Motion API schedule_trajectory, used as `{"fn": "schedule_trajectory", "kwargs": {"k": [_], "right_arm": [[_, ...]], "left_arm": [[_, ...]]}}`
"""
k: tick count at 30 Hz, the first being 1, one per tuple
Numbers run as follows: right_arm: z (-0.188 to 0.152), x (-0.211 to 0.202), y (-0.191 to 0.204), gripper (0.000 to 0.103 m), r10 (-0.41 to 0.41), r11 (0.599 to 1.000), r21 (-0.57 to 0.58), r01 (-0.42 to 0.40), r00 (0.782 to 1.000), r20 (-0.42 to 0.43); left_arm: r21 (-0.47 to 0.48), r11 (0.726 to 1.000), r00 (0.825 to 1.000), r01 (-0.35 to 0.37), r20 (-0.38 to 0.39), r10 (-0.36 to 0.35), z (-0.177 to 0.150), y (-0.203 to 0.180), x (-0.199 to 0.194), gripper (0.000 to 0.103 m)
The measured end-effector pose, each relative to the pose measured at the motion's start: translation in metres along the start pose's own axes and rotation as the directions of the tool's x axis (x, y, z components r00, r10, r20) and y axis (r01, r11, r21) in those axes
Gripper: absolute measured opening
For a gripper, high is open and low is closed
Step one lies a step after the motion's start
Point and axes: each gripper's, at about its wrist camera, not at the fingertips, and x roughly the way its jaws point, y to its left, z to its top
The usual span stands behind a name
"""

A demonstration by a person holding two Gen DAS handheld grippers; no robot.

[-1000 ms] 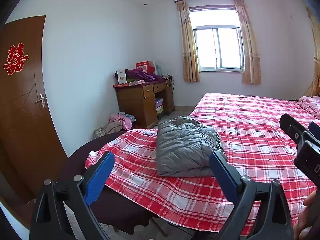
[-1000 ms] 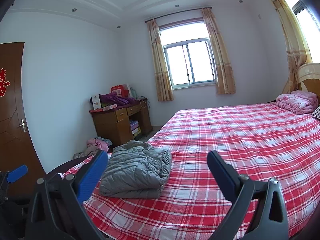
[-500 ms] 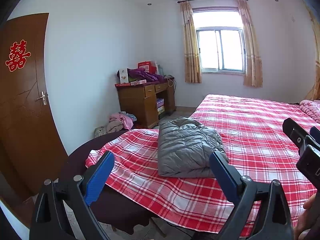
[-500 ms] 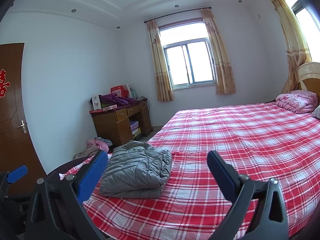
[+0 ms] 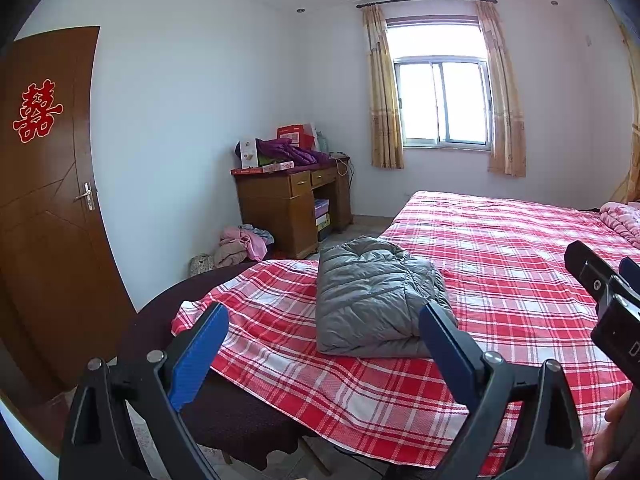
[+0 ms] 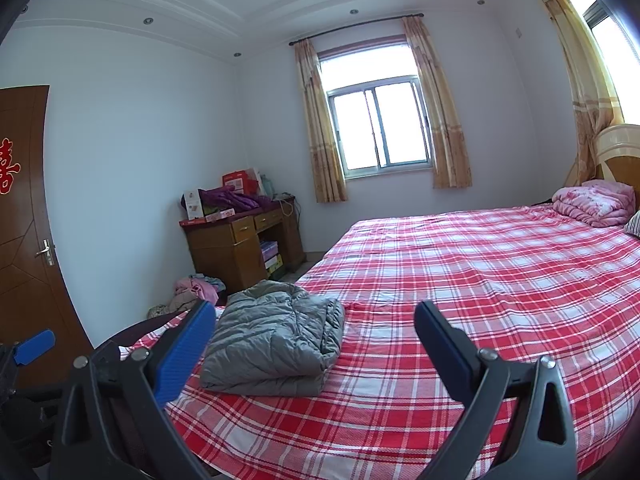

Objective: Fold large clothes

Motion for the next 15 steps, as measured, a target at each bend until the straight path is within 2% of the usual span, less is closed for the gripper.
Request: {"fn": "schedule_trajectory", "kwargs": {"k": [15], "right_arm": [[-0.0012, -0.0017, 0.0041, 0.101, -0.014, 1.0, 0.004, 0.014, 1.0, 0.001]], "left_arm": [[0.005, 1.0, 0.999, -0.03, 0.011, 0.03, -0.0016, -0.0016, 0.005, 0.096]]}}
